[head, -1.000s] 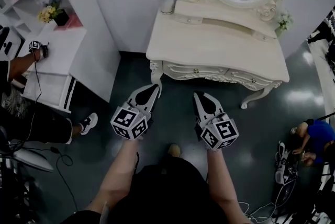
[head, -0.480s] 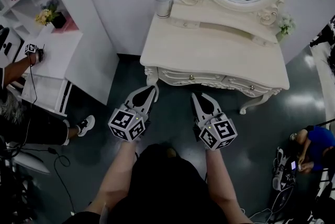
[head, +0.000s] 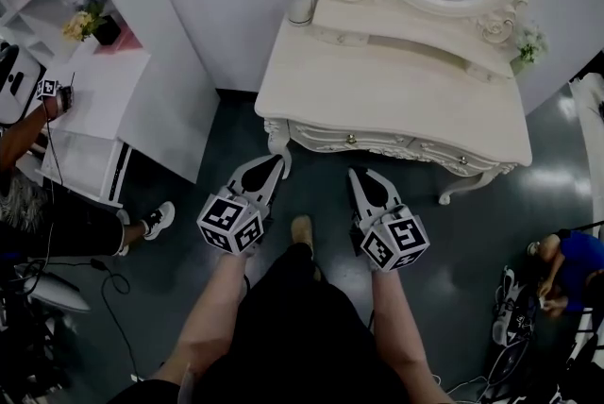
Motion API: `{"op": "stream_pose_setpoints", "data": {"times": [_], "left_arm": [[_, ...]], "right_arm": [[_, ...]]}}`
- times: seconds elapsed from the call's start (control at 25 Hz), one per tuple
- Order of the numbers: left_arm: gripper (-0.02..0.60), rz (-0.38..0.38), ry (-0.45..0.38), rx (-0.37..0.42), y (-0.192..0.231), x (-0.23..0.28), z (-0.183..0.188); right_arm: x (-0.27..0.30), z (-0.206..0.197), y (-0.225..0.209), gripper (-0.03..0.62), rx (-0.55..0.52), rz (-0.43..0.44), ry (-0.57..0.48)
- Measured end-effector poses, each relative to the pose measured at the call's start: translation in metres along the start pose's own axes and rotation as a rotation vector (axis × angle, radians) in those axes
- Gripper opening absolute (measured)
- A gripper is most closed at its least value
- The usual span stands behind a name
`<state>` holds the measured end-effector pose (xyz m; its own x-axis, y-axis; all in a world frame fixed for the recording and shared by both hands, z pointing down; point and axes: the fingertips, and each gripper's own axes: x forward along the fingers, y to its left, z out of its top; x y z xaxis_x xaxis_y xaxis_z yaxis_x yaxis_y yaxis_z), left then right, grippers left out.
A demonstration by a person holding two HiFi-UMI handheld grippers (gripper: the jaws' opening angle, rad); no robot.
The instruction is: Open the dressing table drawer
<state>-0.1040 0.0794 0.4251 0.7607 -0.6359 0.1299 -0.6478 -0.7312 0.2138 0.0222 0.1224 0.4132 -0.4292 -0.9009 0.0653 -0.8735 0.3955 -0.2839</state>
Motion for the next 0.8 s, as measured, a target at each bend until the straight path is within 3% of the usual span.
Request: {"op": "stream_pose_setpoints", "data": {"times": [0.32,0.8], "left_arm": [[0.003,-0.069,0.002,-0.011,0.006,0.06,0.009],[0.004,-0.084,0.0,-0.031,0.057,0.131,0.026]], "right_arm": [[0.022,0.017,-0.048,0.005,-0.007,-0.049,0.004],[0.092,0.029,-0.092,0.005,-0.009,-0.043,0.031]]}}
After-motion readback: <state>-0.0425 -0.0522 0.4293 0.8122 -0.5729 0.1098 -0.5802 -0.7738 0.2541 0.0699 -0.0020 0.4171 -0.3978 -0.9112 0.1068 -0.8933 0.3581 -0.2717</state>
